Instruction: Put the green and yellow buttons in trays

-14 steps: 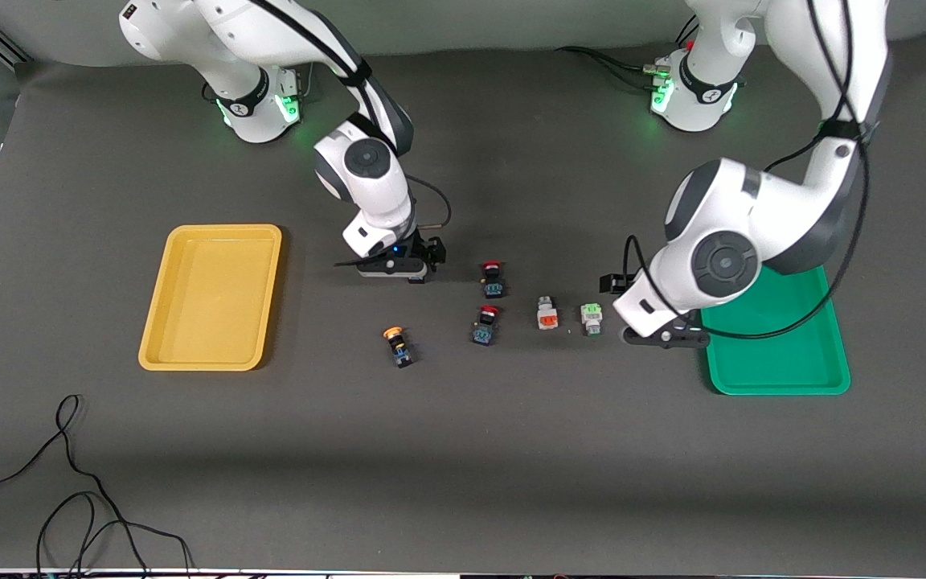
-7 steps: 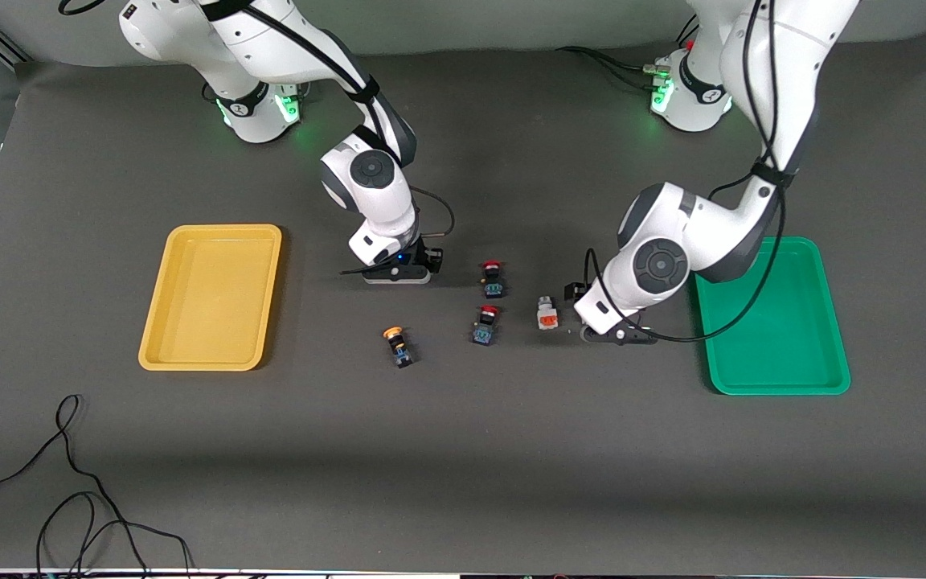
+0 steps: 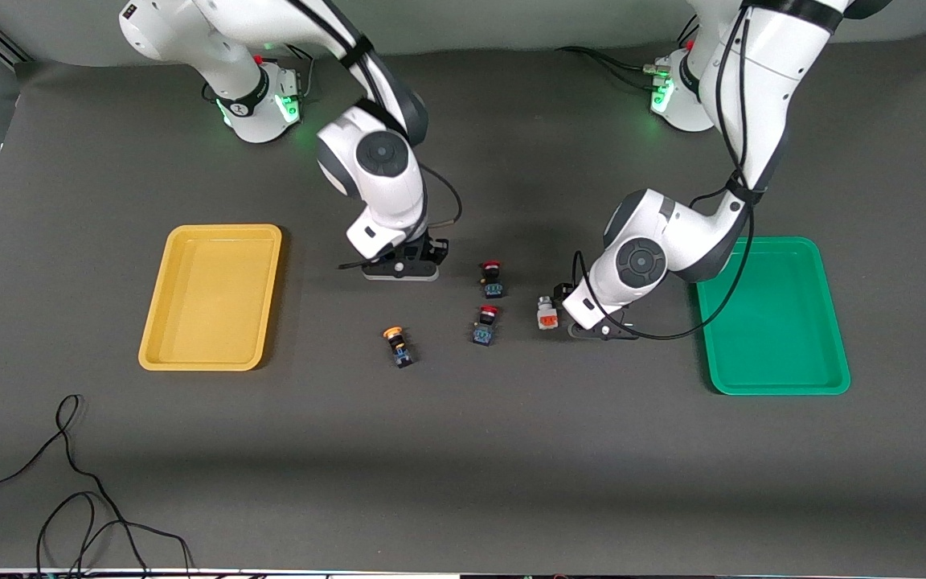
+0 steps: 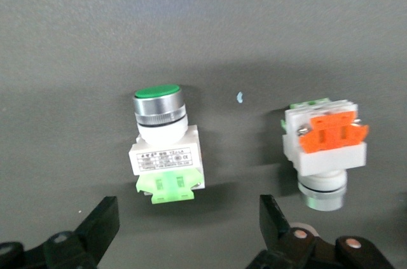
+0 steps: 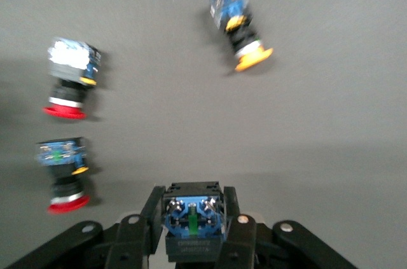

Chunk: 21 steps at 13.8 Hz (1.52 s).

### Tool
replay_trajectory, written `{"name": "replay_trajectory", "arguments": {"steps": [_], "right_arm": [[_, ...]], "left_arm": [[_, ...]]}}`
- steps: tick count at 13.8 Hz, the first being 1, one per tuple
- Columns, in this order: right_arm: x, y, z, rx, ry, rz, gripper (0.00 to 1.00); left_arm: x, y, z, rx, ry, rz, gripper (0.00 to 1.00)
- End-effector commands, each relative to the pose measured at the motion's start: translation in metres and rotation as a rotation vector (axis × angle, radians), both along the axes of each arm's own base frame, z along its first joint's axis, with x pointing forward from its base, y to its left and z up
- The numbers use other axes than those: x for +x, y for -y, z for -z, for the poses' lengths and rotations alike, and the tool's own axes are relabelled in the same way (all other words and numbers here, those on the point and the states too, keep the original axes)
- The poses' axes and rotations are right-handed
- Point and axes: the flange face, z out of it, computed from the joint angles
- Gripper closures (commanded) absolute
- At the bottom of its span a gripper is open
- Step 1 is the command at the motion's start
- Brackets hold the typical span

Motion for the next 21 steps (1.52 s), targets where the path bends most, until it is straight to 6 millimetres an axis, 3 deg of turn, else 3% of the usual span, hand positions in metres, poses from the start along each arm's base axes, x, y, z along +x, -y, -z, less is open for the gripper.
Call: {"name": "replay_trajectory", "arguments": {"steps": [1, 2, 3, 4, 5, 6, 8, 10, 12, 14, 15, 18, 19, 20, 21], "right_arm": [[0.039, 0.038, -0.077, -0.041, -0.021, -0.066, 0.70], [0.055, 0.070, -0.094, -0.044, -0.024, -0.094, 0.70], [0.071, 0.106, -0.106, -0.027, -0.025, -0.110, 0.70], [0.087, 0.149, -0.110, -0.010, -0.036, -0.122, 0.70], [0.100, 0.193, -0.113, 0.009, -0.043, -0.142, 0.70], [0.110, 0.235, -0.115, 0.023, -0.049, -0.168, 0.70], [0.122, 0.317, -0.115, 0.011, -0.057, -0.226, 0.70], [0.122, 0.391, -0.117, 0.017, -0.059, -0.274, 0.70], [0.111, 0.455, -0.103, 0.040, -0.069, -0.290, 0.71], [0.097, 0.489, -0.067, 0.025, -0.040, -0.304, 0.71], [0.087, 0.504, -0.042, 0.012, -0.013, -0.293, 0.71], [0.064, 0.523, 0.019, 0.011, 0.009, -0.284, 0.71], [0.063, 0.525, 0.035, 0.008, -0.009, -0.280, 0.71], [0.063, 0.527, 0.048, 0.014, -0.009, -0.281, 0.71], [0.062, 0.527, 0.061, 0.026, -0.007, -0.285, 0.71]], "left_arm": [[-0.003, 0.000, 0.005, 0.025, 0.029, 0.011, 0.07], [-0.003, -0.001, 0.008, 0.026, 0.029, 0.013, 0.10], [-0.003, -0.001, 0.008, 0.026, 0.029, 0.013, 0.24], [-0.003, -0.001, 0.007, 0.027, 0.029, 0.012, 0.46], [-0.002, -0.001, 0.004, 0.029, 0.032, -0.003, 0.82], [-0.001, -0.002, 0.004, 0.037, 0.032, -0.054, 1.00], [0.000, 0.000, 0.000, 0.043, 0.033, -0.093, 1.00], [0.005, -0.004, -0.009, 0.052, 0.035, -0.076, 1.00], [0.014, -0.004, -0.041, 0.081, 0.030, -0.067, 1.00], [0.024, -0.004, -0.081, 0.128, -0.014, -0.063, 1.00], [0.026, 0.000, -0.085, 0.140, -0.035, -0.060, 1.00], [0.030, 0.005, -0.062, 0.115, -0.016, -0.068, 1.00], [0.031, 0.005, -0.056, 0.112, -0.006, -0.054, 0.59], [0.036, 0.002, -0.047, 0.120, 0.028, -0.031, 0.04], [0.037, 0.003, -0.040, 0.120, 0.043, -0.021, 0.00]]}}
